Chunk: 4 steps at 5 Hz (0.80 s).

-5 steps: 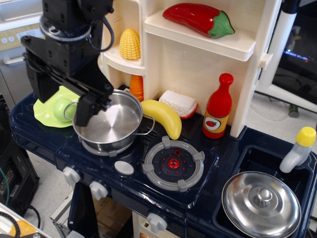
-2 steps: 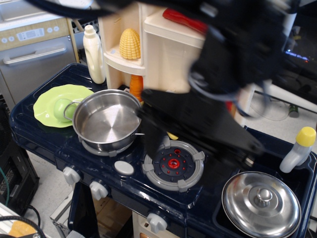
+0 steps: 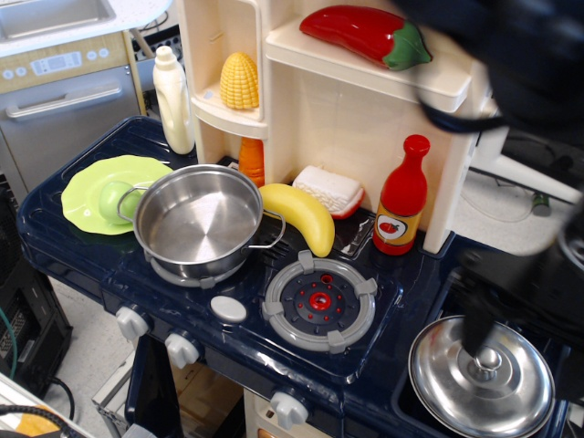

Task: Put lid on pot or pan

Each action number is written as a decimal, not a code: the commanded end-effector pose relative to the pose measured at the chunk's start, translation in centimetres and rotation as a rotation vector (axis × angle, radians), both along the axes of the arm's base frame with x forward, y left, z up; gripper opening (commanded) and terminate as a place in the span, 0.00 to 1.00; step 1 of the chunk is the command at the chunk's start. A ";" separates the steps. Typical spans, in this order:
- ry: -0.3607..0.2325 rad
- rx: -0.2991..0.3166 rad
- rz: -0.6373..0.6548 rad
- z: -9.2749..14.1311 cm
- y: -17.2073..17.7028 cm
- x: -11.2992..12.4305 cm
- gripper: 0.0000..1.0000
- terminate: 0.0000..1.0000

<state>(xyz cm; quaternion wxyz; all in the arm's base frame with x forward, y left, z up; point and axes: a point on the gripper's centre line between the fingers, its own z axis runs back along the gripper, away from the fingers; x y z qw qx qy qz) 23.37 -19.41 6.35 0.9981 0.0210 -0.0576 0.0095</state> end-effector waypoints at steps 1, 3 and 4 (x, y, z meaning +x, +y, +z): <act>-0.054 -0.037 -0.046 0.6 -1.1 2.7 1.00 0.00; -0.033 -0.033 -0.102 -1.8 1.5 2.5 1.00 0.00; -0.021 -0.050 -0.091 -2.5 1.9 2.4 0.00 0.00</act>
